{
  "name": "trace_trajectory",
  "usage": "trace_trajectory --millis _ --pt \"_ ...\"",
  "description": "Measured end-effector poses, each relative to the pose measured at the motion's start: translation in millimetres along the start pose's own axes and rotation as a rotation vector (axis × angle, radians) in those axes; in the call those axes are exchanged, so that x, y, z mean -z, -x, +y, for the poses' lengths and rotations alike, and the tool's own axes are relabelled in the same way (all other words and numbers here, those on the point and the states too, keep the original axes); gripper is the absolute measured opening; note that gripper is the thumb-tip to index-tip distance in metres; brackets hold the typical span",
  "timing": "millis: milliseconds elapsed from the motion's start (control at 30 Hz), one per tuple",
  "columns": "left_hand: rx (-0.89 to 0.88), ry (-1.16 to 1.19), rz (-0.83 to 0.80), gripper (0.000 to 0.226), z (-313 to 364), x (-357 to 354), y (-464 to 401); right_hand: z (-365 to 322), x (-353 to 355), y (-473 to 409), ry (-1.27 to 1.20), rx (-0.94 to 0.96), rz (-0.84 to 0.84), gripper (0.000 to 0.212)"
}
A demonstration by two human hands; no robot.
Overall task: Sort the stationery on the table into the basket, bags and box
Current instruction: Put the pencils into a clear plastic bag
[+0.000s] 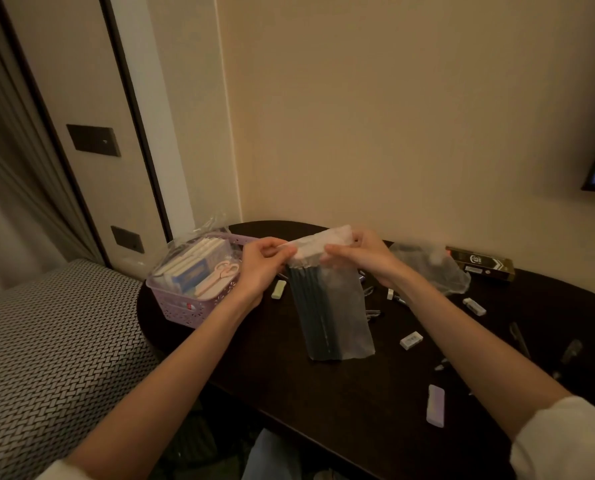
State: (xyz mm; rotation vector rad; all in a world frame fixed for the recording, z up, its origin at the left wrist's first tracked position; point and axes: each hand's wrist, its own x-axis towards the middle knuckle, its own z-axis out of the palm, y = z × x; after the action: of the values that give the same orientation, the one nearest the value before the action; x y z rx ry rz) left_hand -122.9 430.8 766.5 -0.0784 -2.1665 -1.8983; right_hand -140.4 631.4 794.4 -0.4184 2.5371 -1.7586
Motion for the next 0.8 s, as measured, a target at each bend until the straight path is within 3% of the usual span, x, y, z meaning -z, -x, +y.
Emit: trace_trajectory --millis 67,400,533,633,733,800 --pt "0.024 0.010 0.013 0.012 -2.1 -1.1 -2.9 0.1 -3.7 0.1 0.007 0.007 0.002 0.022" --pt "0.216 0.116 0.106 0.025 -12.9 0.1 -12.4 -1.0 -16.4 -9.9 0.026 -0.080 0.216 0.033" --pt "0.365 0.211 0.096 0.031 -10.5 -1.4 -14.8 -4.8 -19.8 -12.6 0.091 -0.044 0.283 0.020" --pt "0.493 0.283 0.045 0.024 -4.5 -4.5 -15.1 -6.9 -15.6 -15.2 0.186 0.018 0.210 0.036" --pt "0.541 0.268 0.045 0.018 4.5 -9.3 -17.1 -15.4 -8.6 -14.6 0.434 0.081 0.075 0.024" --pt "0.560 0.248 0.034 0.016 8.5 -12.1 -17.5 -21.8 -4.0 -11.0 0.532 0.080 -0.031 0.030"
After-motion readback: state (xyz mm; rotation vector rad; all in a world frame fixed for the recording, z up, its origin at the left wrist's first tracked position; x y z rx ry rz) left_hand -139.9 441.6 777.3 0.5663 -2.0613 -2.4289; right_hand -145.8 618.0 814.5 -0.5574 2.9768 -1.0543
